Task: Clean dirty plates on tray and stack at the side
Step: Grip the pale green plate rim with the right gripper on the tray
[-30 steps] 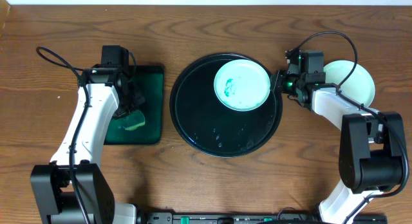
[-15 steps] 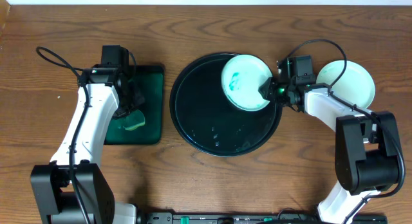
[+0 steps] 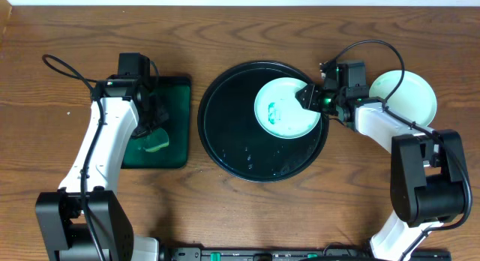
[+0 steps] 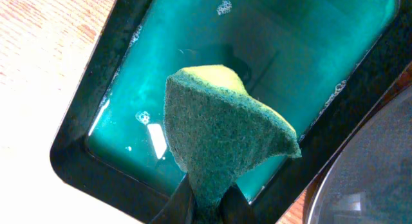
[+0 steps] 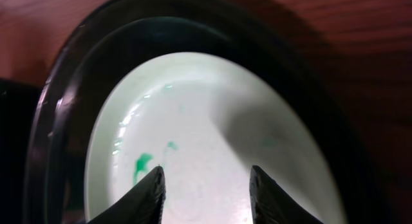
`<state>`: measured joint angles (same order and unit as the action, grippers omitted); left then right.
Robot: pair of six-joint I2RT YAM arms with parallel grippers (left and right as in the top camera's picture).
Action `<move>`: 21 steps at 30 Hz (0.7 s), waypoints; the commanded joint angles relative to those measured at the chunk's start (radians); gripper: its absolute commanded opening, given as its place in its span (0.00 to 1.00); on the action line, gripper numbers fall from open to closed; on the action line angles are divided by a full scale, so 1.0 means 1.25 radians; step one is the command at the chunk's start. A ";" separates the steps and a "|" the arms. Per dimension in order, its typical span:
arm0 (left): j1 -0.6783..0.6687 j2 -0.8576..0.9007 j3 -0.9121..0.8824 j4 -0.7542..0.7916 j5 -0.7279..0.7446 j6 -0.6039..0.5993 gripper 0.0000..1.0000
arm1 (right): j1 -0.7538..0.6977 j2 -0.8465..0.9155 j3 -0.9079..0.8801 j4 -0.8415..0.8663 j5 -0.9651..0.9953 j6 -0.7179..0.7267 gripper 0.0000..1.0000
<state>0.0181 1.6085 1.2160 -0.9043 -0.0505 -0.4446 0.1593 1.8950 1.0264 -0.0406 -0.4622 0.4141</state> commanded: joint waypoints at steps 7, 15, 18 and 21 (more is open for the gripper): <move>0.002 0.005 -0.013 0.001 -0.001 0.005 0.07 | 0.027 -0.080 0.001 -0.019 -0.013 -0.044 0.47; 0.002 0.005 -0.013 0.007 -0.001 0.005 0.07 | 0.026 -0.148 0.001 -0.220 0.170 -0.041 0.49; 0.002 0.006 -0.013 0.010 -0.001 0.005 0.07 | 0.033 -0.161 0.001 -0.301 0.233 -0.036 0.48; 0.002 0.006 -0.013 0.010 -0.001 0.005 0.07 | 0.041 -0.160 0.001 -0.319 0.248 -0.036 0.48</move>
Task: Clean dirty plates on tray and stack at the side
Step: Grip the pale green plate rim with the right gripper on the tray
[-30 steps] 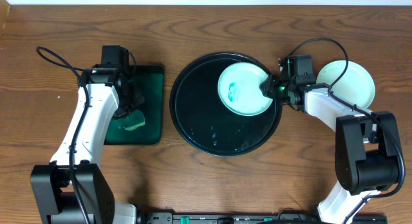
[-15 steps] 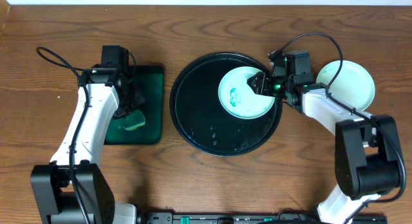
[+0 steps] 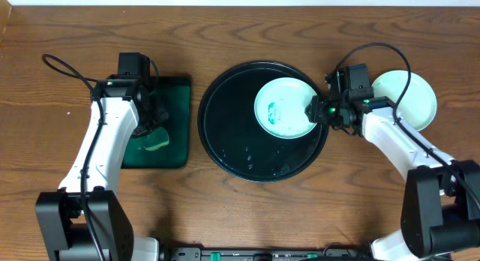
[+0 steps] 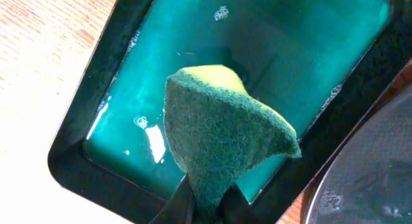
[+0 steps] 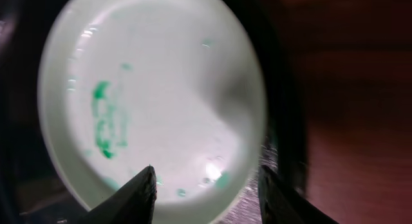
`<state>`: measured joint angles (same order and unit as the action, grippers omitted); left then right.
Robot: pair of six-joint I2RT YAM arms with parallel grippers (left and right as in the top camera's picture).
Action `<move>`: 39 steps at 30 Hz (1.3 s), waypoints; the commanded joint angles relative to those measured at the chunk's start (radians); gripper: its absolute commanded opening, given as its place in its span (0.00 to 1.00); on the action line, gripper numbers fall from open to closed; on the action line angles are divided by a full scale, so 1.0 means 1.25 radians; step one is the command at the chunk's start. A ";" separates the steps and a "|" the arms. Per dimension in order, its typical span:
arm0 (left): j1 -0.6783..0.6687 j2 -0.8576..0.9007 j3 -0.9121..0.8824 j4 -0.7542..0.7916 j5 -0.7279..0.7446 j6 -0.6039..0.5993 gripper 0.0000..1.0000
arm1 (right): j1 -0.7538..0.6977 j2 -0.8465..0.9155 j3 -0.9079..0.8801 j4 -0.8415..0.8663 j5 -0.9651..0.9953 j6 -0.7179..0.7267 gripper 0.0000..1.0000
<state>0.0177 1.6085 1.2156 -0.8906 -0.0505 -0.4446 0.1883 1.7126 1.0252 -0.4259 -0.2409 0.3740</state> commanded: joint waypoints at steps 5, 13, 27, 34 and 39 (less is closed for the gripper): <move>0.002 0.006 -0.014 -0.003 -0.001 0.005 0.07 | 0.035 -0.009 0.002 -0.016 0.148 0.060 0.49; 0.002 0.006 -0.014 -0.005 -0.001 0.005 0.07 | 0.050 0.047 0.002 -0.002 0.161 0.124 0.49; 0.002 0.014 -0.015 -0.002 0.005 0.005 0.07 | 0.050 0.108 0.002 0.084 0.138 0.152 0.48; 0.002 0.016 -0.015 -0.002 0.005 0.005 0.07 | 0.051 0.118 0.002 0.125 0.138 0.152 0.10; 0.002 0.016 -0.015 -0.004 0.005 0.005 0.07 | 0.059 0.153 0.002 0.134 0.138 0.153 0.01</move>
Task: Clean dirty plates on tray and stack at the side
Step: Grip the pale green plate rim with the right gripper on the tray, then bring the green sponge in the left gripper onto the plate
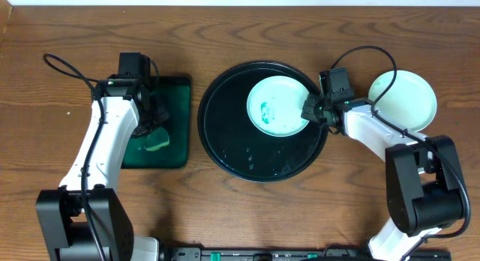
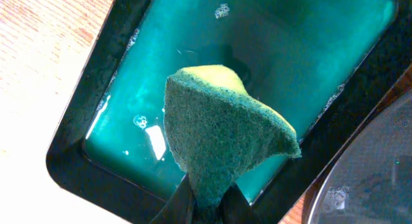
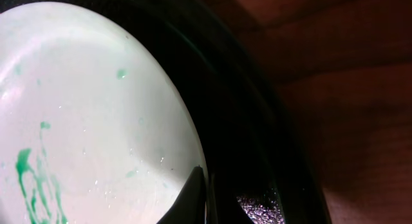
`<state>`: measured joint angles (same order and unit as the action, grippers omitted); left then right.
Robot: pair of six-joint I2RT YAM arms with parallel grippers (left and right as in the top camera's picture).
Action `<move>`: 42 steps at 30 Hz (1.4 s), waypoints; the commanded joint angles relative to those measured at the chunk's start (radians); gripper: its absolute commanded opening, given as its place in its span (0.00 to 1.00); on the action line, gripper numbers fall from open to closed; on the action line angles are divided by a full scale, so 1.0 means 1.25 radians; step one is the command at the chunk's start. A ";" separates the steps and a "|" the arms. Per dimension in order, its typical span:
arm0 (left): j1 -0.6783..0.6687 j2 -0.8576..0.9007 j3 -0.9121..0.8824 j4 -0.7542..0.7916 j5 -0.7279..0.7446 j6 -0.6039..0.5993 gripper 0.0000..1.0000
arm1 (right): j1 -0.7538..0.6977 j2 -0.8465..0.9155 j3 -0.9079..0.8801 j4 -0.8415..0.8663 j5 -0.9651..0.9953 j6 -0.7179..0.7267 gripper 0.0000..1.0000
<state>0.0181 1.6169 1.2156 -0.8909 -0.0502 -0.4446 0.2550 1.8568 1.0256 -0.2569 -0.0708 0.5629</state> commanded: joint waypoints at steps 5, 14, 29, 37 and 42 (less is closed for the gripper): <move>0.002 0.020 -0.015 0.016 0.004 0.049 0.07 | 0.036 0.048 0.001 -0.009 -0.012 -0.019 0.01; 0.003 0.164 -0.015 0.089 0.005 0.098 0.07 | 0.151 0.047 0.001 -0.038 -0.013 -0.051 0.01; 0.002 0.276 0.003 0.095 0.009 0.099 0.07 | 0.179 0.047 0.001 -0.062 -0.016 -0.056 0.01; -0.020 0.100 0.017 0.089 0.027 0.112 0.07 | 0.179 0.047 0.001 -0.059 -0.016 -0.057 0.01; -0.060 -0.006 0.017 0.089 0.046 0.116 0.07 | 0.179 0.047 0.001 -0.057 -0.016 -0.057 0.01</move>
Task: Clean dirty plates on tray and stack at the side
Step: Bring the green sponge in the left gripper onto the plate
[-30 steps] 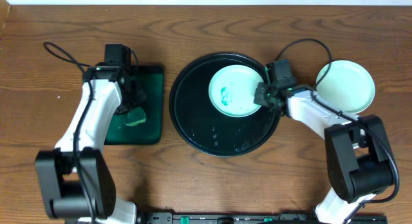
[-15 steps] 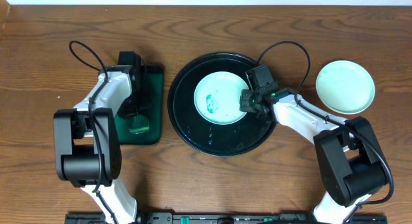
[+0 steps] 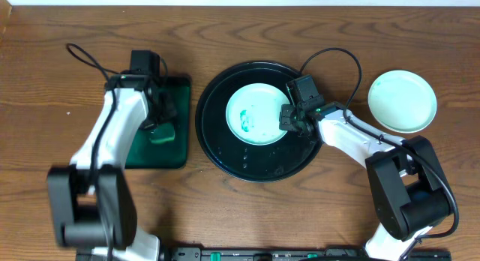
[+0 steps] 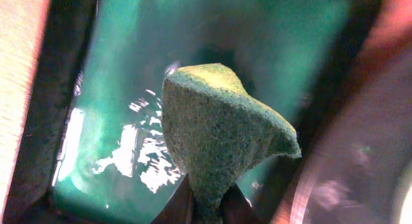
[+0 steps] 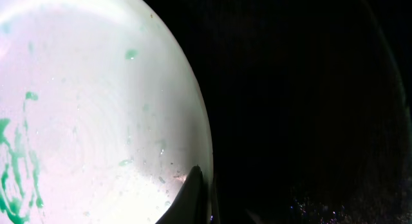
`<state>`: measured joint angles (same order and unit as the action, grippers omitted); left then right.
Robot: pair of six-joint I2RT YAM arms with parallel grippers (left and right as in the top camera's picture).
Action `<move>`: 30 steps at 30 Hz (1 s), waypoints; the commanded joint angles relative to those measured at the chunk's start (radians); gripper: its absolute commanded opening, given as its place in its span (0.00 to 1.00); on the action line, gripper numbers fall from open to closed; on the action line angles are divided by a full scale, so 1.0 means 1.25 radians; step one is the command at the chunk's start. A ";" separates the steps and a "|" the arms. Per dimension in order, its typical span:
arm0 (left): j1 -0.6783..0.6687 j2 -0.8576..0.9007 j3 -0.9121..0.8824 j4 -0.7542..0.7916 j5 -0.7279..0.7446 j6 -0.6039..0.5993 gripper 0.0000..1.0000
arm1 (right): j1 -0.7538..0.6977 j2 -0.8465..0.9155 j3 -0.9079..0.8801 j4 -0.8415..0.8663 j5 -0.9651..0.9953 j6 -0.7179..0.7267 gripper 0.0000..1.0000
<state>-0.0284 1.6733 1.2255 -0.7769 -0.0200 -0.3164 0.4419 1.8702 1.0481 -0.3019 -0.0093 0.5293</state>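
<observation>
A pale green plate (image 3: 253, 115) smeared with green (image 5: 96, 108) lies near the middle of the round black tray (image 3: 247, 162). My right gripper (image 3: 288, 117) is shut on the plate's right rim (image 5: 203, 185). My left gripper (image 3: 156, 120) is shut on a green and yellow sponge (image 4: 219, 134), pinched at its lower end (image 4: 207, 208). It holds the sponge over the basin of green water (image 4: 122, 76), near the edge facing the tray. The left wrist view is blurred.
A clean pale green plate (image 3: 402, 101) lies on the wooden table to the right of the tray. The black basin (image 3: 177, 152) stands just left of the tray (image 5: 302, 89). Water drops dot the tray's front part.
My right gripper, shut on the rim, has moved left with the plate, from the tray's upper right to near its middle. My left arm has shifted, with the sponge still over the basin.
First my right gripper stood open at the plate's right rim, at the tray's upper right, and it was still open 2.7 s ago. Then it was shut on the rim, the plate slightly further left. Now the plate is near the tray's middle. My left gripper held the sponge throughout.
</observation>
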 commanded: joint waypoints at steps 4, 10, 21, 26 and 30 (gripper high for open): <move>-0.058 -0.075 0.009 0.001 0.047 0.014 0.07 | 0.029 0.036 -0.017 -0.022 -0.066 -0.030 0.01; -0.120 -0.073 0.009 0.023 0.157 0.013 0.07 | 0.029 0.036 -0.017 -0.029 -0.066 -0.038 0.01; -0.265 -0.073 0.009 0.105 0.217 -0.012 0.07 | 0.030 0.036 -0.017 -0.049 -0.069 -0.039 0.01; -0.307 -0.050 0.009 0.136 0.216 -0.023 0.07 | 0.030 0.036 -0.017 -0.049 -0.072 -0.039 0.01; -0.316 0.019 0.009 0.177 0.222 -0.050 0.07 | 0.032 0.036 -0.017 -0.052 -0.096 -0.045 0.01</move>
<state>-0.4187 1.6199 1.2255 -0.5835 0.2424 -0.3435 0.4419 1.8702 1.0546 -0.3290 -0.0315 0.5140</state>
